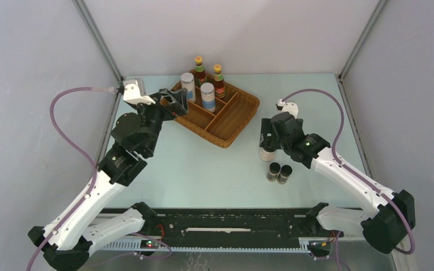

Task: Organize the condiment bottles
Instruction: Pick up the bottle from the center of the board.

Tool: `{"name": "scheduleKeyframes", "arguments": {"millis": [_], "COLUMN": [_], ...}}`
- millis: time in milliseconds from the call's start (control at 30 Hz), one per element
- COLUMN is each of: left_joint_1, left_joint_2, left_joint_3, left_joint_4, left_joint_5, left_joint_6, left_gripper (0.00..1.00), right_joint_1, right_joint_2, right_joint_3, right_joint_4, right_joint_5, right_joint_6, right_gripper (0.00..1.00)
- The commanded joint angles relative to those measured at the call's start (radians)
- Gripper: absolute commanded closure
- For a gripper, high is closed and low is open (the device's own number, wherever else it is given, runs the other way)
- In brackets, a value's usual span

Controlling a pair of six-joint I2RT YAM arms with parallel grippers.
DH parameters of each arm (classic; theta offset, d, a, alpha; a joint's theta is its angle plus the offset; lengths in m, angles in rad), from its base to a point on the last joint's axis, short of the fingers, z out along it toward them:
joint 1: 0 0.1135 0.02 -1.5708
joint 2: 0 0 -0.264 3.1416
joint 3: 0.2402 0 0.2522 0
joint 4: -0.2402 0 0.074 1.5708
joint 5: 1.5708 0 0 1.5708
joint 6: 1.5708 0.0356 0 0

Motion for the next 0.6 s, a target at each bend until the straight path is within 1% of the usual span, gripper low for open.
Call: {"name": "scheduleKeyframes", "arguments": {"millis": [0, 567], "left_joint_1": [-0.01, -0.017], "left_joint_2": [-0.033, -0.05], "left_joint_3": [-0.028, -0.04], "left_joint_4": [0.019, 0.023], "left_joint_5": [-0.029, -0.017], "left_joint_6": [0.029, 0.037], "left_gripper": [0.0, 0.0], "right_joint_1": [0.009, -0.03], "right_joint_2": [0.032, 0.128], "right_joint_3": [0.002, -0.015], "right_joint_4": [0.052, 0.101], "right_joint_5": [0.001, -0.027], "right_joint_6": [0.007, 0.004], "right_gripper": [0.0, 0.0]}}
